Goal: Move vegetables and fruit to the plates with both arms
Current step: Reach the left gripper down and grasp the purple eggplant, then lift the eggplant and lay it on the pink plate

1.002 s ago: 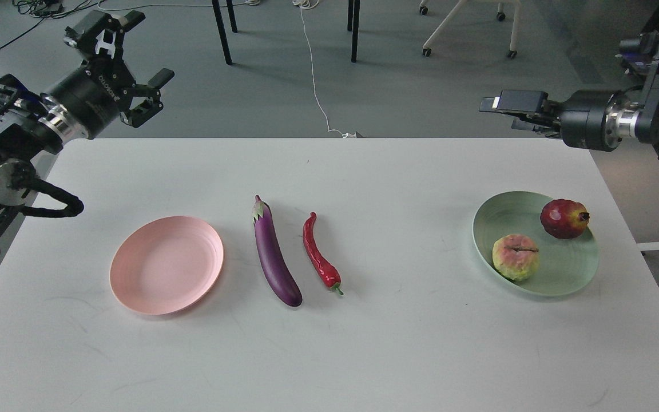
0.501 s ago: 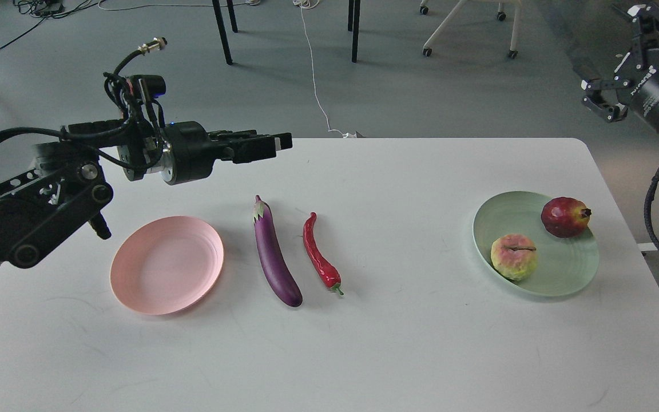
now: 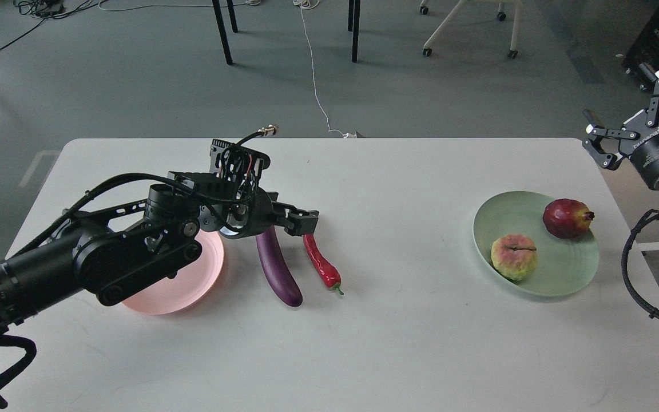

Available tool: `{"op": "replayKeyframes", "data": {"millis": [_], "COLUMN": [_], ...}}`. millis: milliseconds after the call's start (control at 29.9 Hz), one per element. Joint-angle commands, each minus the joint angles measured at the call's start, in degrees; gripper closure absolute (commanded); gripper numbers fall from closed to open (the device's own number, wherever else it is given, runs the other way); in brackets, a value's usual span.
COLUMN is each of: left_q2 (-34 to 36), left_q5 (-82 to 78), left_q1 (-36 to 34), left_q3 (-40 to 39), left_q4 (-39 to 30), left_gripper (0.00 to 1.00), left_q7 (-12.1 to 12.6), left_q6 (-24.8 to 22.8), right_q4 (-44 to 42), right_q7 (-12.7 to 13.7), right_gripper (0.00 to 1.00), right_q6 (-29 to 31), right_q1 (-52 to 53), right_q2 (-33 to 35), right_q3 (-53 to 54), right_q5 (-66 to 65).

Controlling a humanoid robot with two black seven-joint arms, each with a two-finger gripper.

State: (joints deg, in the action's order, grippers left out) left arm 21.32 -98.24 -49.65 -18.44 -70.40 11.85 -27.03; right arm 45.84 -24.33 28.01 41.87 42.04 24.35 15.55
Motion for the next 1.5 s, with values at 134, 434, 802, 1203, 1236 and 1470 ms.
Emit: {"op": "replayKeyframes", "data": {"millis": [134,434,802,1203,1236,1470], "left_q2": [1.79,2.67,1.62,3.19,4.42,13.55], "left_q5": [0.24,0.42,-0.28,4.37,5.33,12.37], "left_q1": [0.08,2.36,4.82,3.6,2.9,-0.54], "left_q3": [2.09,2.79,2.88,1.39,1.04,-2.83], "left_q4": [0.0,0.0,1.67,-0.34,-2.17,-12.9], "left_gripper": [0.06,0.11,0.24,0.9,0.9,0.88], "left_q7": [1.94,2.65,2.21,2.91,3.0,2.91], "left_q6": [0.48,0.4,1.89,1.63,1.54,1.28], "right_q4": [0.39,0.39,0.22,-0.05,-0.05,-0.05], "right_q7": [-0.01,-0.01,-0.01,-0.01,-0.01,-0.01], "right_gripper": [0.01,0.01,0.01,0.01,0.01,0.01], "right_q6": [-0.01,-0.01,-0.01,-0.01,-0.01,-0.01], "right_q1": [-0.04,-0.04,-0.04,-0.04,-0.04,0.31], "right_q2": [-0.11,-0.38,-0.29,-0.03,-0.03,-0.29], "right_q3": [0.35,0.35,0.26,0.17,0.17,0.08], "right_q5": [-0.08,-0.08,-0.17,-0.26,-0.26,-0.35]}}
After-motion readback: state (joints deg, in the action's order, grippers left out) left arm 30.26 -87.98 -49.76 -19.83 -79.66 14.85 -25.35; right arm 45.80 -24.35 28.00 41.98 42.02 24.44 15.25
